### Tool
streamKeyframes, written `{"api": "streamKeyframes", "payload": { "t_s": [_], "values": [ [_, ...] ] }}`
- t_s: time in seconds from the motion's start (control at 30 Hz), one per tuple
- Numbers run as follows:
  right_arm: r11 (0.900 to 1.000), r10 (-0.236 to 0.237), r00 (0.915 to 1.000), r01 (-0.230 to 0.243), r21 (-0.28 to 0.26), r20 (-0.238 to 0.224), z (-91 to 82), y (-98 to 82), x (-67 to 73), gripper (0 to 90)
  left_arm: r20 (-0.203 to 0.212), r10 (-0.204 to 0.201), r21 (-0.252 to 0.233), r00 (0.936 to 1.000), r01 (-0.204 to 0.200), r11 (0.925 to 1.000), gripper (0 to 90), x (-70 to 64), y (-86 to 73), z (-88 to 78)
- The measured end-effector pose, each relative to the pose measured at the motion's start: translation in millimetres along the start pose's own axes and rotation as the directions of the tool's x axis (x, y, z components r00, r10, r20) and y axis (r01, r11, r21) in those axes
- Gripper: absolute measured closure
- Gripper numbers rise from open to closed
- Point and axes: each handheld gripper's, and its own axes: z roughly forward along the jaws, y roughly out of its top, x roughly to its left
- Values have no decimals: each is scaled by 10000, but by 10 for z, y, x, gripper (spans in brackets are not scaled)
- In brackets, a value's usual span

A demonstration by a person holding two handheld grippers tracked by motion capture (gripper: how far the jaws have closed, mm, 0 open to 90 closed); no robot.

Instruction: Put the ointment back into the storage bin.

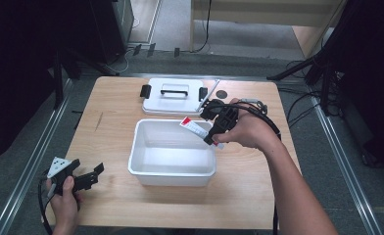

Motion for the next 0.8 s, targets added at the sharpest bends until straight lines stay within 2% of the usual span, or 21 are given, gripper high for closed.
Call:
{"api": "streamKeyframes", "payload": {
  "t_s": [0.03,0.07,0.1,0.13,0.17,0.23,0.4,0.47,0.63,0.67,0.7,0.77,0.8],
  "values": [
    [9995,-320,9995,320,13,-75,9,5,25,726,3,3,-5,10000,-3,10000,30,-1,0,0],
    [9958,-914,9958,914,-24,-107,33,18,70,726,-1,24,4,10000,-24,10000,30,-2,0,-1],
    [9928,-1201,9927,1200,-28,-128,44,25,93,726,-8,37,8,10000,-37,10000,30,-3,0,-1],
    [9902,-1394,9901,1393,-37,-195,54,31,116,726,-9,57,9,10000,-57,10000,30,-3,0,-1],
    [9902,-1394,9901,1393,-37,-195,54,31,116,726,-9,57,9,10000,-57,10000,30,-3,0,-1],
    [9803,-1976,9800,1975,-39,-244,81,43,159,726,-10,35,8,10000,-35,10000,30,-3,0,-1],
    [9657,-2597,9649,2593,-141,-402,115,58,196,726,0,33,26,10000,-33,10000,30,-1,1,2],
    [9529,-3033,9516,3031,-129,-495,137,53,212,726,5,27,23,10000,-27,10000,30,-1,1,2],
    [9150,-4033,9108,4029,-230,-884,214,55,274,725,13,-23,13,10000,22,10000,30,4,0,0],
    [9127,-4081,9082,4082,-195,-924,227,60,291,725,29,-25,28,10000,25,10000,30,5,1,-1],
    [9068,-4213,9020,4210,-244,-947,244,70,297,725,33,-29,28,10000,28,10000,30,6,1,-1],
    [9046,-4257,8998,4256,-227,-960,267,80,313,725,26,-23,27,10000,23,10000,30,5,1,-1],
    [9060,-4224,9014,4231,-131,-951,278,83,321,726,25,-12,23,10000,12,10000,30,4,1,-1]
  ]
}}
